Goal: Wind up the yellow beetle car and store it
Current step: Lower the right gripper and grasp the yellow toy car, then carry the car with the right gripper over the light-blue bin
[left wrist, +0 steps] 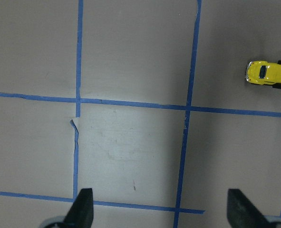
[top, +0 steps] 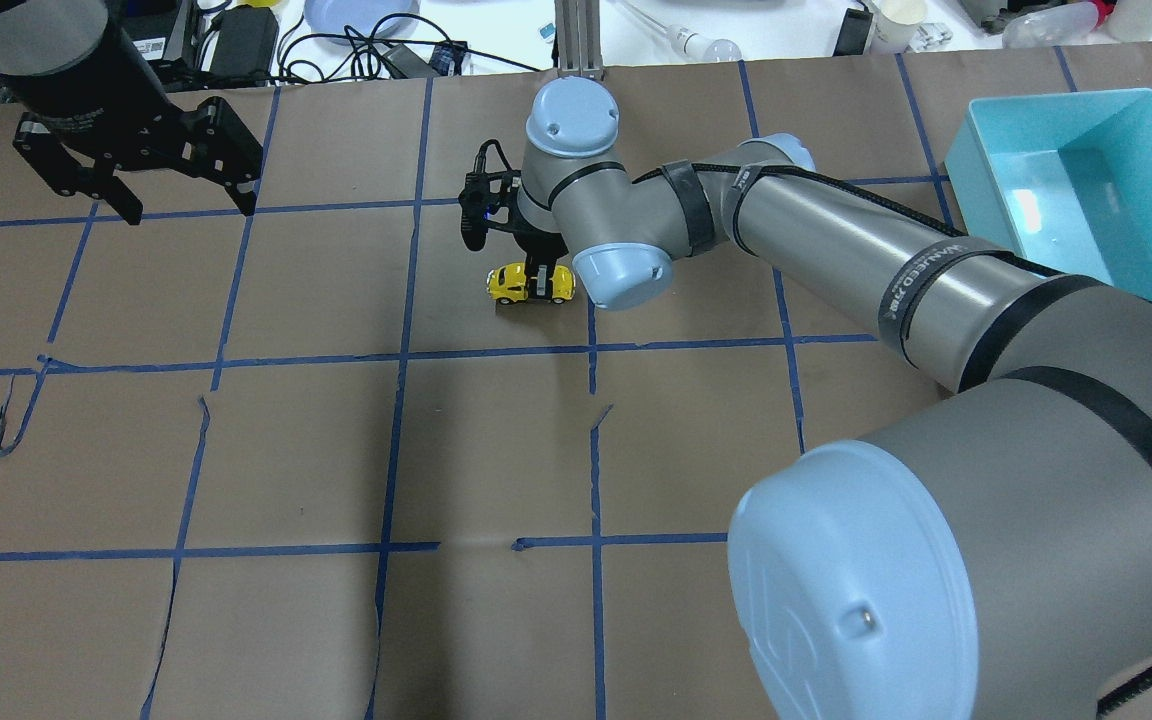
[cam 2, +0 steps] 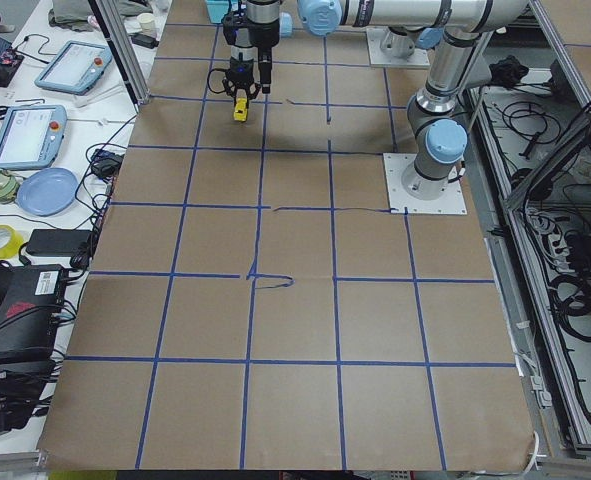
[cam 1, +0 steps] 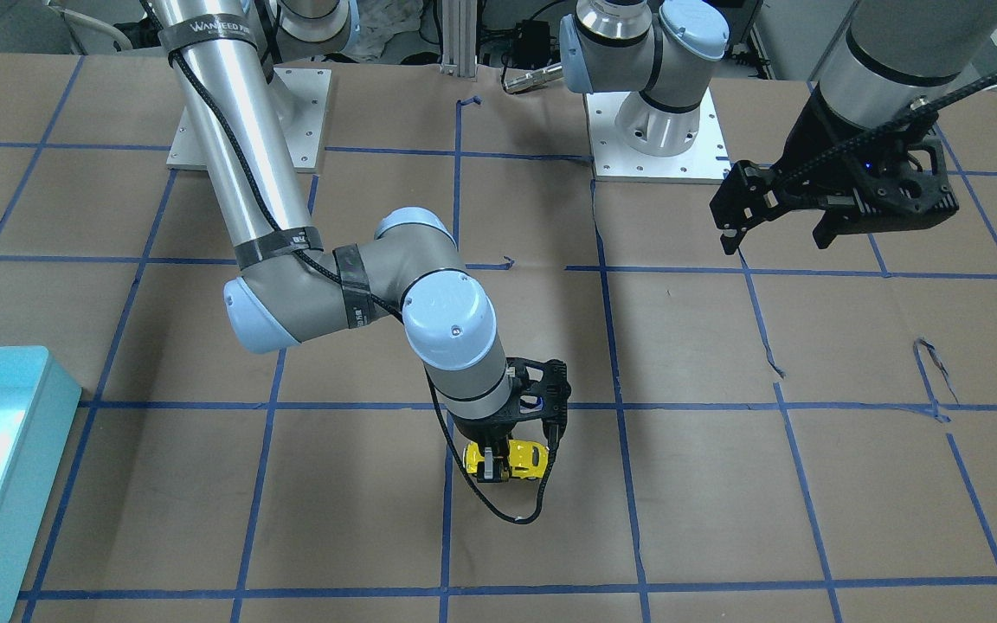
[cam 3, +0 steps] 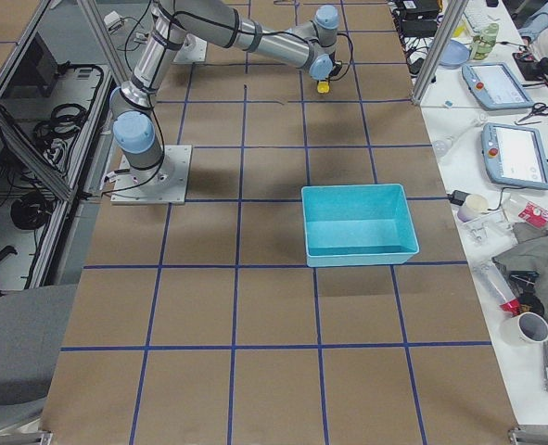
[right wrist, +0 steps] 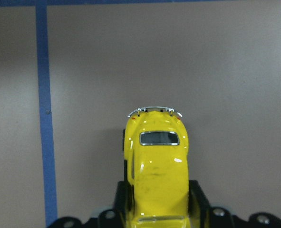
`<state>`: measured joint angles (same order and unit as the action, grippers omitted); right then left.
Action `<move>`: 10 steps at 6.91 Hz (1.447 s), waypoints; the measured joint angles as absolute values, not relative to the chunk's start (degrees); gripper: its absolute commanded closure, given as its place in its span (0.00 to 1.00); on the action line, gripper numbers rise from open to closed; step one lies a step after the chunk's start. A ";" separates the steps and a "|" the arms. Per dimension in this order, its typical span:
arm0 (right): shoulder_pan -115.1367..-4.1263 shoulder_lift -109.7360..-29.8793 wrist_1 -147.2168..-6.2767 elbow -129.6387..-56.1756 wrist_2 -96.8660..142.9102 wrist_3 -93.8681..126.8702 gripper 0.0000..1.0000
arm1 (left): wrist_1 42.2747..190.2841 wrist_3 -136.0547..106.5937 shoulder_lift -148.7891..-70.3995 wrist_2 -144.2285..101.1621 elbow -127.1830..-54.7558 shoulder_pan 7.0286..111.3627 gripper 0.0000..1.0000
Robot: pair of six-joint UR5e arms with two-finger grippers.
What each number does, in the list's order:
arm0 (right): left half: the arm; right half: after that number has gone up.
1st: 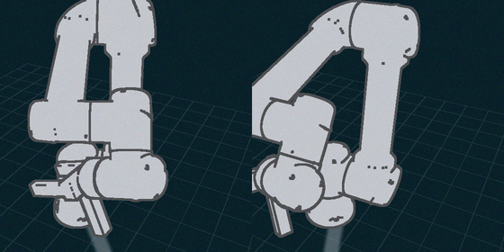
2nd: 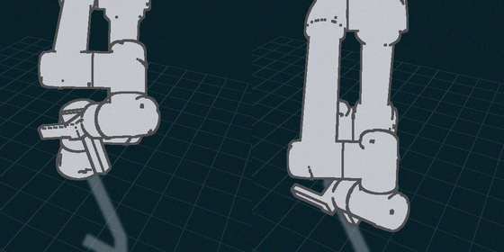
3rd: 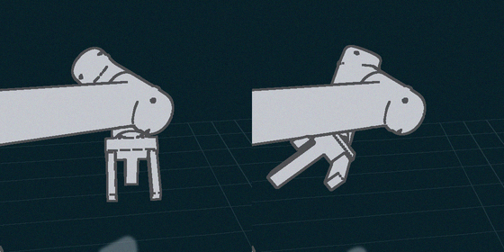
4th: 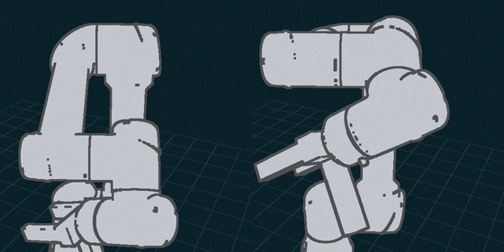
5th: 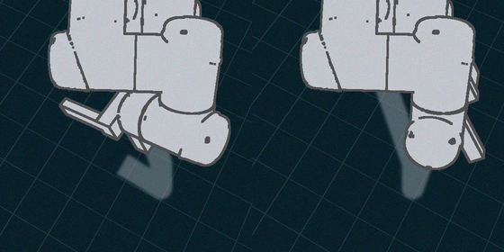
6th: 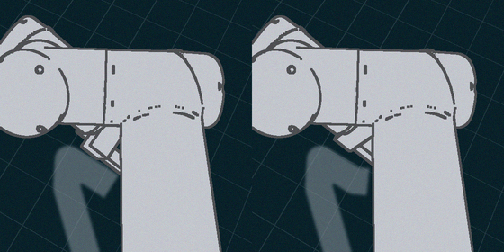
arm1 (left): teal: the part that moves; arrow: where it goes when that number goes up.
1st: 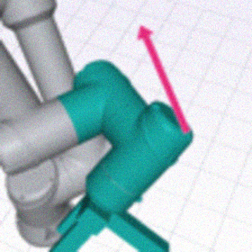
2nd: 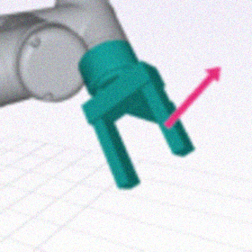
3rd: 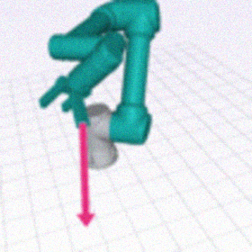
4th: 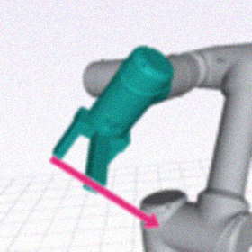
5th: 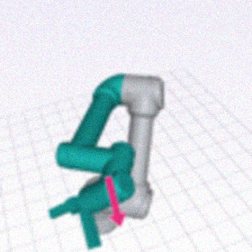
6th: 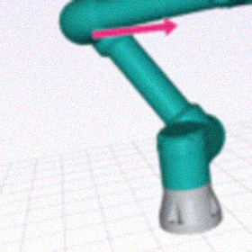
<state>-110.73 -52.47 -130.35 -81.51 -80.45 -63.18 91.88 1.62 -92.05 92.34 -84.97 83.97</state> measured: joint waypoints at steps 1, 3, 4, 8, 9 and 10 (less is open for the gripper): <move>-108.61 -55.85 -126.69 -81.61 -80.51 -62.37 0.99 | 91.87 1.78 -91.90 92.20 -84.94 84.05 0.00; -98.54 -64.23 -115.55 -81.79 -79.86 -62.34 1.00 | 91.85 2.13 -91.74 92.33 -85.03 84.05 0.00; -92.04 -67.92 -110.28 -81.73 -79.61 -64.61 1.00 | 91.79 2.22 -91.79 92.09 -85.14 84.01 0.00; -67.03 -70.95 -105.17 -81.03 -80.43 -84.99 1.00 | 91.66 2.70 -91.43 88.16 -85.38 85.19 0.00; -63.07 -70.17 -105.25 -80.98 -81.59 -88.08 1.00 | 91.71 3.46 -91.10 87.67 -85.44 86.22 0.00; -59.94 -68.68 -105.42 -80.96 -82.28 -90.92 1.00 | 91.76 4.24 -90.86 87.73 -85.46 87.08 0.00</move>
<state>-59.94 -68.68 -105.42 -80.96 -82.28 -90.92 91.76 4.24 -90.86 87.73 -85.46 87.08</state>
